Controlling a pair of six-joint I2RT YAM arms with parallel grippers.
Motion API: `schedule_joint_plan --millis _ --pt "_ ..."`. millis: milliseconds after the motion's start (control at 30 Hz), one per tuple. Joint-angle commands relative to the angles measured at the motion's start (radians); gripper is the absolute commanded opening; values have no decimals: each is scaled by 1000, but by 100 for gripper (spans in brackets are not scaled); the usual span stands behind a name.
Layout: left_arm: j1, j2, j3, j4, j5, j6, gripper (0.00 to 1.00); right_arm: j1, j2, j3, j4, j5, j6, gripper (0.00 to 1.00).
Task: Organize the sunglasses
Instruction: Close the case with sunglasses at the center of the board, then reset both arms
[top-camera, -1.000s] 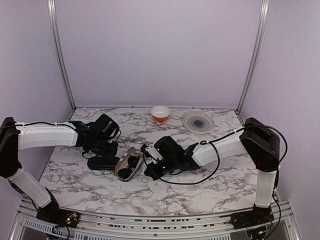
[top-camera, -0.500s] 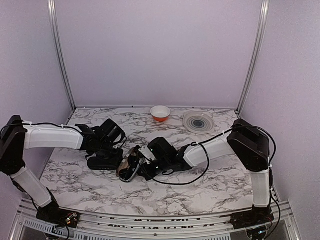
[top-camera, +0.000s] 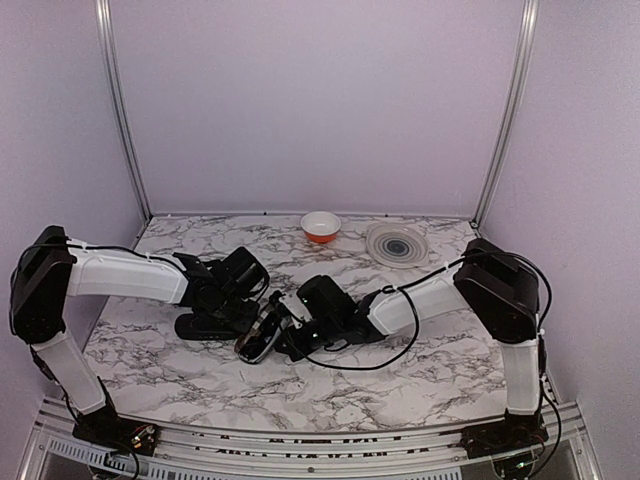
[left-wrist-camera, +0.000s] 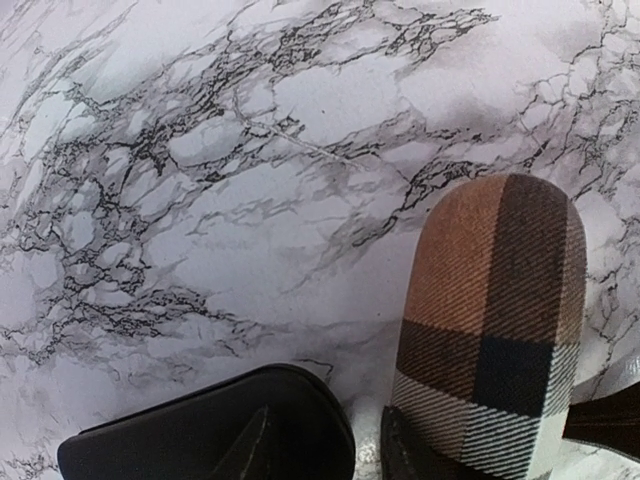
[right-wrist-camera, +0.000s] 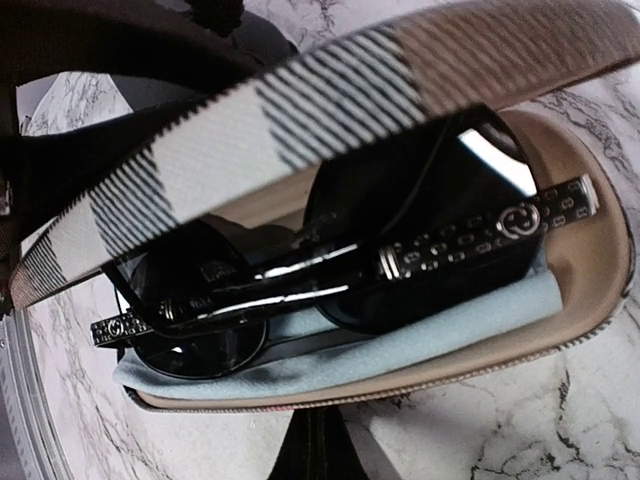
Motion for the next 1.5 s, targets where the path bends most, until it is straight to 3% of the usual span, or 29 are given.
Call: schedule_joint_plan --millis 0,400,700,1133,1333,1433,1467 --pt "-68 76 -3 15 116 -33 36 12 24 6 113 -22 26 0" --pt "-84 41 0 7 78 -45 36 6 -33 -26 99 28 21 0" --pt "-60 -102 64 -59 -115 4 48 -26 -245 -92 -36 156 -65 35" --pt "41 -345 18 -92 -219 37 55 -156 -538 -203 -206 381 -165 52" --pt "126 -525 -84 -92 -315 87 70 -173 -662 -258 -240 598 -208 66" --pt "192 -635 -127 -93 -374 109 93 -217 -755 -328 -191 727 -243 72" --pt "212 -669 -137 -88 -392 107 98 -238 -788 -354 -171 793 -238 79"
